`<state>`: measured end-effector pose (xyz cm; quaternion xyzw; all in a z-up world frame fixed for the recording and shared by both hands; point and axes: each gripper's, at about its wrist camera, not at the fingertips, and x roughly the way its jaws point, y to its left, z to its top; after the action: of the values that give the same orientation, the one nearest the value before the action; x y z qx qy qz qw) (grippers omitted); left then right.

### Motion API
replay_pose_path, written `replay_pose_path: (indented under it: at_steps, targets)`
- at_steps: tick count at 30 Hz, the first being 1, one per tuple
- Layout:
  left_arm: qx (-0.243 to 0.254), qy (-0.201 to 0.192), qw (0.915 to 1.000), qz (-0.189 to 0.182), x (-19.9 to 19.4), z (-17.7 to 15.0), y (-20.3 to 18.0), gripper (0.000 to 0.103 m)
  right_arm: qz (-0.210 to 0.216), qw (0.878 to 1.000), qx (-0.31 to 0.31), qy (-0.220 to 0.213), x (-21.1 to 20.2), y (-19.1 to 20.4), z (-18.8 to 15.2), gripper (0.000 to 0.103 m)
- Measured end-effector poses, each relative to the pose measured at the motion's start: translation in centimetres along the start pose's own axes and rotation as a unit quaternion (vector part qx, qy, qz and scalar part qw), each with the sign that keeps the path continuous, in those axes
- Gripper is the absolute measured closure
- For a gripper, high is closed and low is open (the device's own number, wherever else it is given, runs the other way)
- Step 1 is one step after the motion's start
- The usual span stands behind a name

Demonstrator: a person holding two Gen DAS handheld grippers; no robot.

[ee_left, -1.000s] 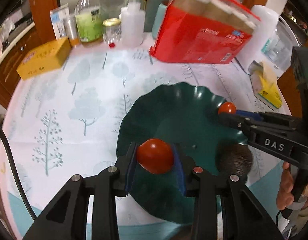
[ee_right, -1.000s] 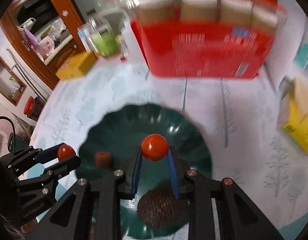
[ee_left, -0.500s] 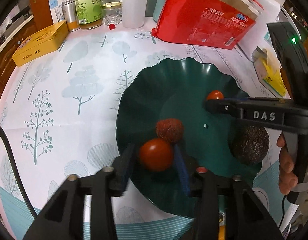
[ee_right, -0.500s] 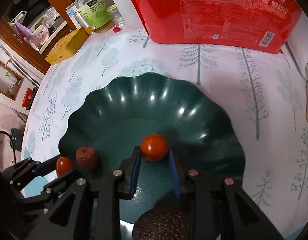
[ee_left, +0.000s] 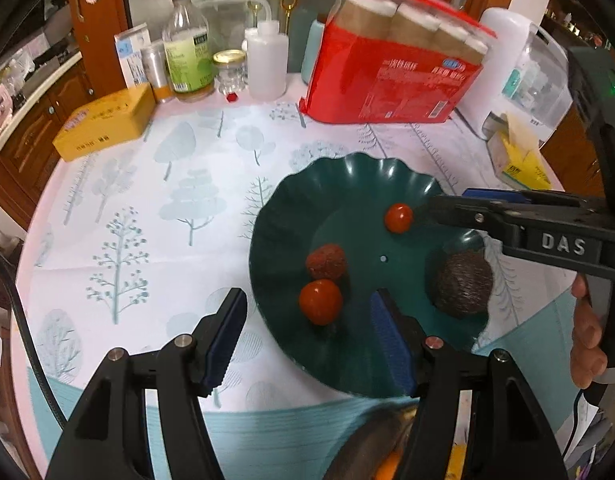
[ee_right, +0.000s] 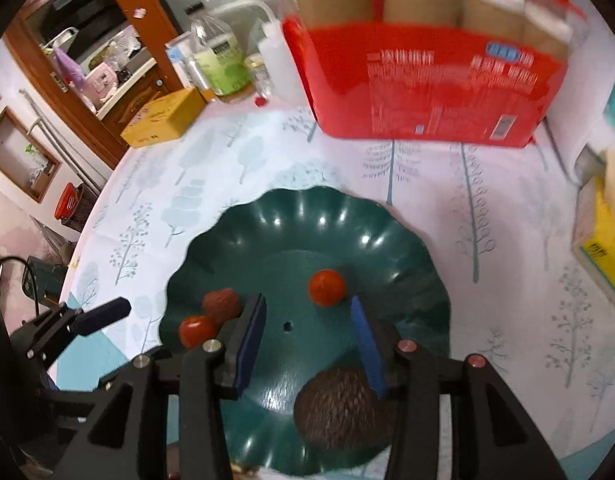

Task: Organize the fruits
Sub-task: 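Withdraw both grippers from the green plate toward the fruit plate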

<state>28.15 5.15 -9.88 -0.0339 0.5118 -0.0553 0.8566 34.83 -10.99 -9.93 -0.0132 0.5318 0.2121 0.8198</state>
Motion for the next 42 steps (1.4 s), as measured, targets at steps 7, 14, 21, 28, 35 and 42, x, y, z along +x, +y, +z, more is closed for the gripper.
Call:
replay_pose_path:
  at_steps: [7, 14, 21, 28, 35, 42]
  targets:
    - [-0.023, -0.022, 0.9995, 0.001, -5.5, -0.9, 0.4, 0.035, 0.012, 0.999, -0.012, -0.048, -6.3, 1.4, -2.0, 0.058]
    - [-0.016, -0.044, 0.9989, 0.000, -10.7, -3.4, -1.0, 0.034, 0.024, 0.996, -0.032, -0.075, -12.0, 3.2, -5.4, 0.058]
    - [-0.001, -0.060, 0.9982, -0.005, -14.7, -6.7, -2.9, 0.032, 0.028, 0.994, -0.059, -0.093, -16.4, 4.9, -9.7, 0.058]
    - [0.003, -0.075, 0.9971, -0.005, -16.9, -9.5, -3.4, 0.028, 0.021, 0.991, -0.085, -0.098, -17.8, 6.4, -13.9, 0.052]
    - [0.003, -0.061, 0.9981, 0.003, -15.6, -12.1, -3.4, 0.027, 0.019, 0.992, -0.087, -0.086, -16.5, 7.1, -17.1, 0.046]
    - [0.020, -0.039, 0.9989, 0.013, -12.3, -14.5, -3.4, 0.027, 0.024, 0.997, -0.047, -0.062, -13.0, 6.3, -19.6, 0.046]
